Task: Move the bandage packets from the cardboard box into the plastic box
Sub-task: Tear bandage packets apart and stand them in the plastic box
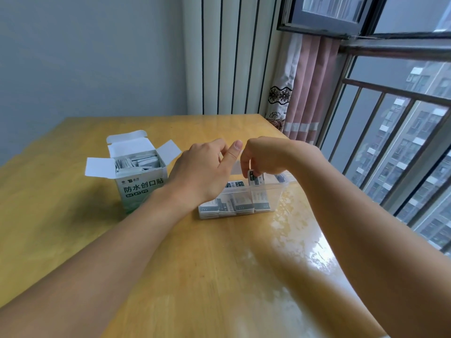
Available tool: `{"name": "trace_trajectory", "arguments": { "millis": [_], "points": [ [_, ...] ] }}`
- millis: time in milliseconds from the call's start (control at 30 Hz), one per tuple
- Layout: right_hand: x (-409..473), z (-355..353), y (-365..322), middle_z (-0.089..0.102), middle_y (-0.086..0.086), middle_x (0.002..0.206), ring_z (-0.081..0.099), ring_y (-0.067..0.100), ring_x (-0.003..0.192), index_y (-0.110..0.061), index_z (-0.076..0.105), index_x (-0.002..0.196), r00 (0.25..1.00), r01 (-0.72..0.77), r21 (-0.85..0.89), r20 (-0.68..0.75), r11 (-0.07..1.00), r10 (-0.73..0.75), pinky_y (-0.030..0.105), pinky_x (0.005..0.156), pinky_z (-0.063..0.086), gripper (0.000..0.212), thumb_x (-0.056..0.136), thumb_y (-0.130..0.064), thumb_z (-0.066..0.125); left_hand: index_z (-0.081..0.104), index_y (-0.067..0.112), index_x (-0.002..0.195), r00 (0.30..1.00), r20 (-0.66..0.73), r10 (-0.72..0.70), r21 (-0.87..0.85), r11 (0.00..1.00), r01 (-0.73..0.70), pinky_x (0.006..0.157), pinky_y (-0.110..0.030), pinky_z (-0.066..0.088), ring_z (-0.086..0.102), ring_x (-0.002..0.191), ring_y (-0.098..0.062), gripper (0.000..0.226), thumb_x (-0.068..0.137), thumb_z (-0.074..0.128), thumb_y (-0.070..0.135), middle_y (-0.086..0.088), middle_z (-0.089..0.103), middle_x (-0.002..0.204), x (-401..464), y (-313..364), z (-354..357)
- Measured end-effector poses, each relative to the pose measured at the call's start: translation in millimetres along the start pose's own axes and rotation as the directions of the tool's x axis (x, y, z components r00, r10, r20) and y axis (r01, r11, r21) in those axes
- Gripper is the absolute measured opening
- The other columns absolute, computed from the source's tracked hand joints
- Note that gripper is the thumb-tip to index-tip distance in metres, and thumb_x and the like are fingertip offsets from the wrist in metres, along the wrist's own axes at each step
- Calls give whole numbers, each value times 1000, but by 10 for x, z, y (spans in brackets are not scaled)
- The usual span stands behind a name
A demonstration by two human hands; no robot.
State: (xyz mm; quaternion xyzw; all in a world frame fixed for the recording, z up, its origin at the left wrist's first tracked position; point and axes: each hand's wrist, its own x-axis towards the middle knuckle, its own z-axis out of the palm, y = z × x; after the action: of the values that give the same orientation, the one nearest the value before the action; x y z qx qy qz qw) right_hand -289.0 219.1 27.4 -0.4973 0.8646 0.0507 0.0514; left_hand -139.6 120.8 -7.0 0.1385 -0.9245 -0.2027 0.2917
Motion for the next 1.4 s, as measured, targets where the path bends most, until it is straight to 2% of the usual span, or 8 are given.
{"name": "trace_trajectory", "arguments": {
  "millis": [200,567,833,1000,1100,1200,1300,1400],
  "points": [
    [7,116,-23,68,-1,87,67,23,82,-31,73,81,1000,-18,33,-12,999,19,42,77,61,38,87,5,61,39,29,66,1000,11,-6,14,1000,6,54,-30,28,47,63,-8,49,102,26,59,8,49,61,1,11,-12],
    [-55,193,-79,70,3,97,69,23,82,-18,71,106,995,-68,135,-67,989,77,39,81,60,31,87,5,61,47,24,71,1000,10,5,13,1000,-5,56,-35,35,51,66,-17,52,103,24,58,3,52,62,4,9,-11],
    [-101,112,-103,75,3,108,72,15,89,-12,70,117,998,-69,204,14,976,68,30,88,58,34,89,6,63,68,17,103,996,61,65,-174,983,-54,82,-42,53,64,88,-21,46,108,30,43,-4,70,86,61,22,-229],
    [-246,-259,-103,76,-1,105,72,9,91,-17,75,112,985,51,229,-171,972,-11,31,95,56,30,87,-1,71,71,20,98,997,60,41,-201,979,-28,76,-31,53,67,87,-15,38,104,44,46,3,72,86,112,-61,-779],
    [-361,-496,-383,77,-5,95,73,6,83,-20,77,105,905,271,330,-407,904,-123,26,88,59,21,85,-14,77,71,20,94,996,36,-80,-268,960,86,79,-34,53,68,87,-17,28,103,51,37,1,72,84,71,-350,-1090],
    [-266,-532,-897,74,-9,77,69,2,66,-16,79,96,838,482,431,-479,763,-260,16,67,57,12,84,-18,78,71,19,88,979,-48,-200,-183,965,188,77,-31,52,66,82,-21,16,98,60,25,3,72,80,-50,-665,-1163],
    [12,-431,-1286,62,-20,67,58,-8,58,-18,80,89,804,494,283,-509,822,-308,3,57,42,7,82,-20,80,71,23,83,958,-168,-234,-99,970,220,62,-25,41,55,65,-13,17,90,63,10,13,65,72,-194,-887,-1094],
    [183,-373,-1430,64,-12,71,52,-1,58,-20,80,87,833,445,196,-448,874,-324,4,51,39,7,80,-18,80,70,27,81,943,-237,-232,-80,972,219,61,-19,37,47,64,-5,26,82,65,1,19,63,74,-298,-1037,-1032]
  ]
}}
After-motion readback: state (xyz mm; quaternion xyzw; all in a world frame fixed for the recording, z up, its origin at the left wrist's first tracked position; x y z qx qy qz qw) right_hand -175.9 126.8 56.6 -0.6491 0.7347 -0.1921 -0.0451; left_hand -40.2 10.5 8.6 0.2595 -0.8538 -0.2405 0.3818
